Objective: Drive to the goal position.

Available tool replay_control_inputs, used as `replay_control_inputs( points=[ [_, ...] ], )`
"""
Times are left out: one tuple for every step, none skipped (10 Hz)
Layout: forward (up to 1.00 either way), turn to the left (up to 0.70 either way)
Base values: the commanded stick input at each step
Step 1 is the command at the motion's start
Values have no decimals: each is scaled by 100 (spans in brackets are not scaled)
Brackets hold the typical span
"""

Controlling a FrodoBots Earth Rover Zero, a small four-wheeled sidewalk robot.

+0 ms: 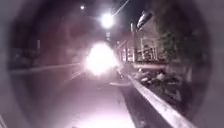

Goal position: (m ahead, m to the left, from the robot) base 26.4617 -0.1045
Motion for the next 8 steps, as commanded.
replay_control_inputs(
  points=[
    [70,0],
    [70,0],
    [70,0],
    [70,0],
    [70,0],
    [70,0],
    [70,0],
    [70,0]
  ],
)
